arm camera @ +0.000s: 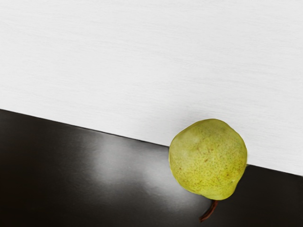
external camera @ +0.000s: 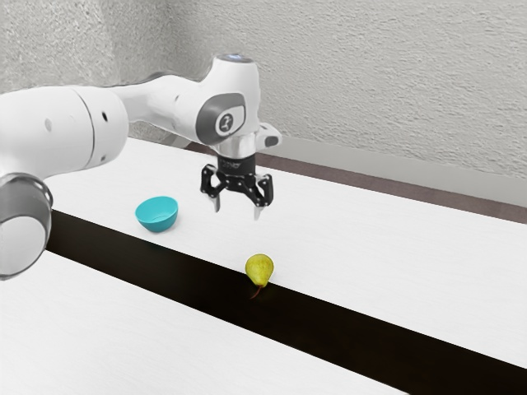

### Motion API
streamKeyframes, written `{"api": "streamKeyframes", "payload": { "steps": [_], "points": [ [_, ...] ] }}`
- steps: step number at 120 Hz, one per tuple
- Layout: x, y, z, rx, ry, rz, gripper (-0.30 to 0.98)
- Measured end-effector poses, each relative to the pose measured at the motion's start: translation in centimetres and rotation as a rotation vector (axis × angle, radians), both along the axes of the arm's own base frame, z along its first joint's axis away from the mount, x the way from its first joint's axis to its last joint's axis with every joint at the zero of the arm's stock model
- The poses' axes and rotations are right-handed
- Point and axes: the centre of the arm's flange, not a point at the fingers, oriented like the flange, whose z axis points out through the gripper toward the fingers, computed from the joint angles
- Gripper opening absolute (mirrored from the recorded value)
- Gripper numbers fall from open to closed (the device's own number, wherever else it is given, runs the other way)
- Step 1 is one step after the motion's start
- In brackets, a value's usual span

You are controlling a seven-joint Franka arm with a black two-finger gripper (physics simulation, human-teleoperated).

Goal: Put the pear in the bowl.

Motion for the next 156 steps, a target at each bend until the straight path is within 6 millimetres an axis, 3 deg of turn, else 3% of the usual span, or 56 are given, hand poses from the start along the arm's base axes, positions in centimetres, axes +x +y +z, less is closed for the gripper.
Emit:
{"api": "streamKeyframes", "payload": {
  "steps": [21, 36, 52, 71, 97, 120, 156],
  "points": [
    [0.4, -1.4, -6.6, 0.017, -0.036, 0.059, 0.67],
    [1.1, -1.9, -8.6, 0.015, -0.086, 0.097, 0.67],
    [0.5, -3.4, -10.4, 0.005, -0.099, 0.118, 0.67],
    [-0.1, -4.1, -11.5, 0.001, -0.103, 0.153, 0.67],
    [-0.8, -2.9, -13.0, -0.001, -0.082, 0.226, 0.67],
    [-0.8, -3.0, -14.0, -0.007, -0.078, 0.264, 0.66],
    [-0.7, -3.0, -14.9, -0.023, -0.077, 0.316, 0.54]
  ]
}}
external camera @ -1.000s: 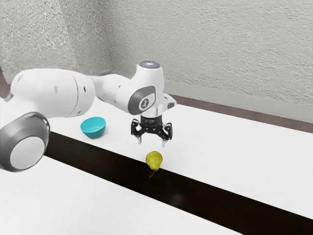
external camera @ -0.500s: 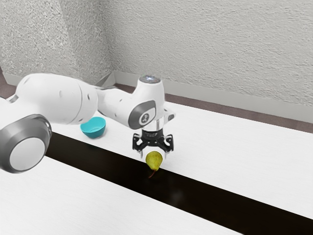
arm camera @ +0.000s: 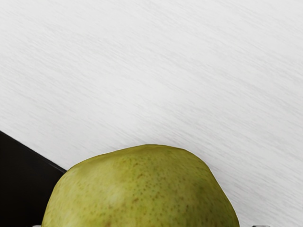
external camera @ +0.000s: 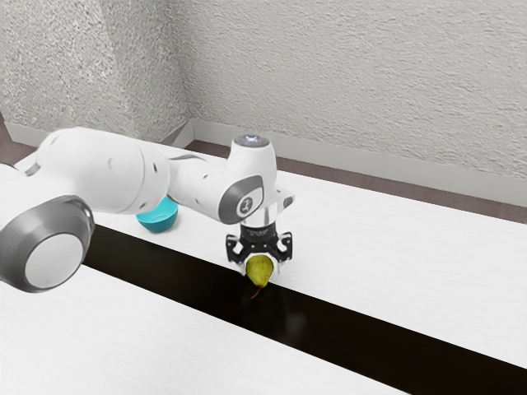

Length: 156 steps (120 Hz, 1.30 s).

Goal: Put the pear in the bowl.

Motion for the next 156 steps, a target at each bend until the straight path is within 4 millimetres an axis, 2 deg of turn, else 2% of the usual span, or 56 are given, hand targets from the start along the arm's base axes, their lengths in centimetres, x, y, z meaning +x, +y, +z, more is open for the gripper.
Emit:
{"api": "streamKeyframes", "payload": {
  "steps": [59, 76, 82, 92, 107, 118, 133, 139, 156],
  "points": [
    [0.0, 0.7, 0.0, -0.001, 0.004, 0.042, 0.37],
    [-0.3, 1.0, 1.4, -0.008, -0.006, 0.051, 0.37],
    [-0.1, 1.9, 2.5, -0.011, -0.020, 0.064, 0.35],
    [0.7, 5.7, 4.7, -0.018, -0.054, 0.121, 0.33],
    [1.4, 15.5, 8.2, 0.004, -0.112, 0.247, 0.30],
    [1.6, 21.6, 9.6, 0.022, -0.143, 0.329, 0.28],
    [2.6, 28.3, 9.5, 0.043, -0.170, 0.414, 0.25],
    [2.8, 30.6, 9.5, 0.049, -0.179, 0.442, 0.29],
    [3.4, 35.8, 8.1, 0.060, -0.188, 0.500, 0.31]
  ]
}}
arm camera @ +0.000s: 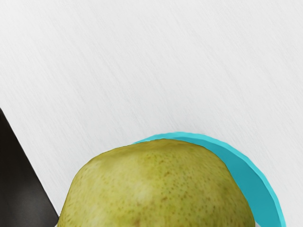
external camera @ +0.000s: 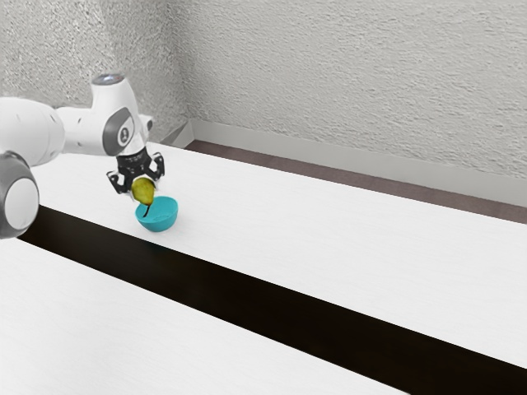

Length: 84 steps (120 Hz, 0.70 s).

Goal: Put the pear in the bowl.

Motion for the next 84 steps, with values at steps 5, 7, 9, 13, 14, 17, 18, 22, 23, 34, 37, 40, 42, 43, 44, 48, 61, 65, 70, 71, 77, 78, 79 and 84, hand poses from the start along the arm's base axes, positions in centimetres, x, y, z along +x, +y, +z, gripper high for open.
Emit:
{"api": "streamKeyframes", "payload": {
  "steps": [5, 7, 9, 13, 14, 17, 18, 22, 23, 34, 37, 40, 42, 43, 44, 48, 61, 65, 70, 71, 77, 78, 79, 84],
  "points": [
    [0.3, 0.8, -0.4, 0.002, -0.003, 0.006, 0.32],
    [0.4, 1.0, -0.6, 0.001, -0.003, 0.007, 0.32],
    [0.4, 1.2, -0.8, 0.000, -0.003, 0.009, 0.33],
    [0.6, 1.5, -1.1, -0.003, -0.002, 0.010, 0.34],
    [0.6, 1.5, -1.2, -0.004, -0.002, 0.010, 0.34],
    [0.6, 1.6, -1.4, -0.006, -0.001, 0.009, 0.35],
    [0.6, 1.6, -1.4, -0.006, -0.001, 0.009, 0.36],
    [0.7, 1.6, -1.6, -0.008, 0.000, 0.008, 0.36],
    [0.7, 1.6, -1.6, -0.008, 0.000, 0.007, 0.37],
    [1.0, 0.9, -1.9, -0.017, 0.000, -0.007, 0.39],
    [1.1, 0.7, -2.0, -0.020, -0.001, -0.011, 0.39],
    [1.1, 0.5, -2.0, -0.022, -0.001, -0.015, 0.38],
    [1.2, 0.2, -1.9, -0.025, -0.002, -0.019, 0.38],
    [1.2, 0.1, -1.9, -0.026, -0.003, -0.021, 0.38],
    [1.3, 0.0, -1.9, -0.027, -0.003, -0.023, 0.38],
    [1.4, -0.5, -1.8, -0.032, -0.006, -0.032, 0.38],
    [1.7, -1.7, -1.4, -0.039, -0.010, -0.051, 0.42],
    [1.6, -1.9, -1.3, -0.041, -0.010, -0.055, 0.44],
    [1.6, -2.2, -0.8, -0.042, -0.014, -0.061, 0.46],
    [1.7, -2.3, -0.8, -0.043, -0.014, -0.062, 0.47],
    [1.4, -2.6, -0.7, -0.047, -0.010, -0.067, 0.51],
    [1.4, -2.7, -0.6, -0.048, -0.009, -0.069, 0.51],
    [1.3, -2.8, -0.6, -0.048, -0.009, -0.070, 0.52],
    [1.2, -3.2, -0.4, -0.050, -0.006, -0.076, 0.54]
  ]
}}
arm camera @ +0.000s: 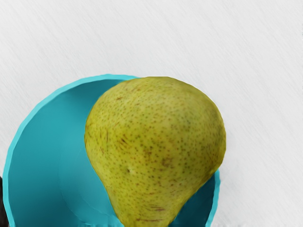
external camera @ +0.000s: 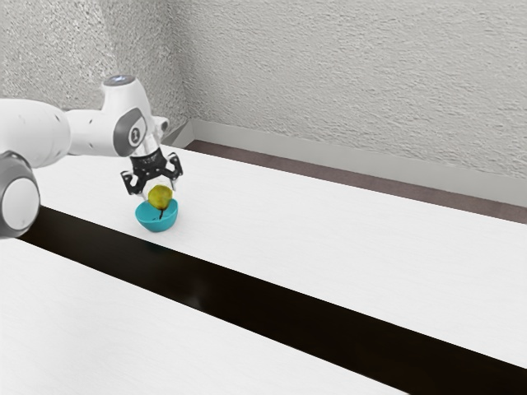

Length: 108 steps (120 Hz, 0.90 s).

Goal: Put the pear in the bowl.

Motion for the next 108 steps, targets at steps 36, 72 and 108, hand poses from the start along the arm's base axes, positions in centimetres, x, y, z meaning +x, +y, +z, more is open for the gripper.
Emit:
{"api": "streamKeyframes", "payload": {
  "steps": [36, 72, 108],
  "points": [
    [0.0, -2.6, 4.3, 0.005, -0.030, -0.052, 0.64],
    [-9.2, -9.8, 23.2, -0.073, -0.045, -0.290, 0.66],
    [-13.4, -9.4, 31.5, -0.071, -0.003, -0.524, 0.66]
  ]
}}
